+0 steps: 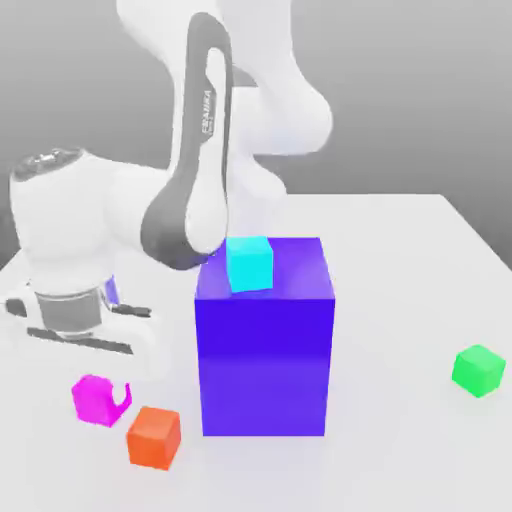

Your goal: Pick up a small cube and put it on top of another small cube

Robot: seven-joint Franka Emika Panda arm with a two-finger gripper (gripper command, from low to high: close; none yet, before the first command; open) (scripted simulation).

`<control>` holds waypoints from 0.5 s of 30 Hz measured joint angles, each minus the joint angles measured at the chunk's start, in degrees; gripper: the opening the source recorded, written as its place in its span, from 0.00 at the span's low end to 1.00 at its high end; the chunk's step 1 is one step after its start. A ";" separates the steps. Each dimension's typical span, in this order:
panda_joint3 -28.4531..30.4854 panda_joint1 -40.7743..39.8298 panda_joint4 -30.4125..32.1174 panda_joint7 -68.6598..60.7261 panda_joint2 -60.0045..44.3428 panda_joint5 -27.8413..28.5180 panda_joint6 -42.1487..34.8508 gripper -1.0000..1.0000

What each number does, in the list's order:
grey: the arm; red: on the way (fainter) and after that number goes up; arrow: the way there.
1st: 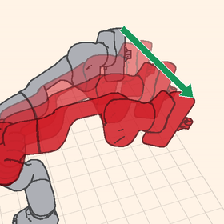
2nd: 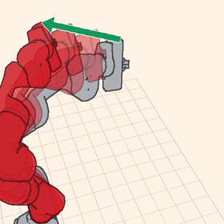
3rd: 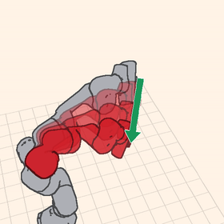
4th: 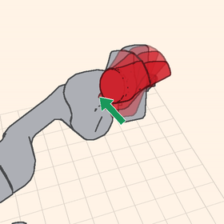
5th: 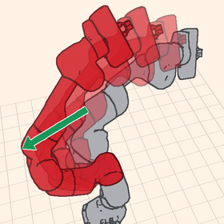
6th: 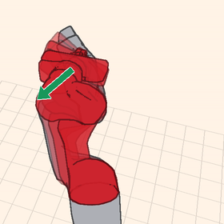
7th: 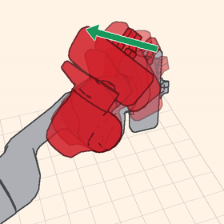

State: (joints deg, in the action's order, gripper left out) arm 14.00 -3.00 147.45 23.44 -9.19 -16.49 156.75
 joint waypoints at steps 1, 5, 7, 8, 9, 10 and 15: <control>-1.17 1.05 -0.01 -0.41 0.28 0.28 -0.17 0.00; -5.89 5.44 0.06 -1.90 1.47 1.76 -0.87 0.00; -8.24 7.74 0.12 -2.54 2.11 2.66 -1.21 0.00; -9.39 8.93 0.15 -2.84 2.44 3.14 -1.37 0.00; -10.53 10.18 0.19 -3.13 2.77 3.65 -1.53 0.00; -11.64 11.50 0.23 -3.40 3.11 4.17 -1.69 0.00; -16.53 18.99 0.43 -4.58 4.82 7.02 -2.43 0.00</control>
State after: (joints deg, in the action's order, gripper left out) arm -2.54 15.99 147.87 18.86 -4.37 -9.46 154.32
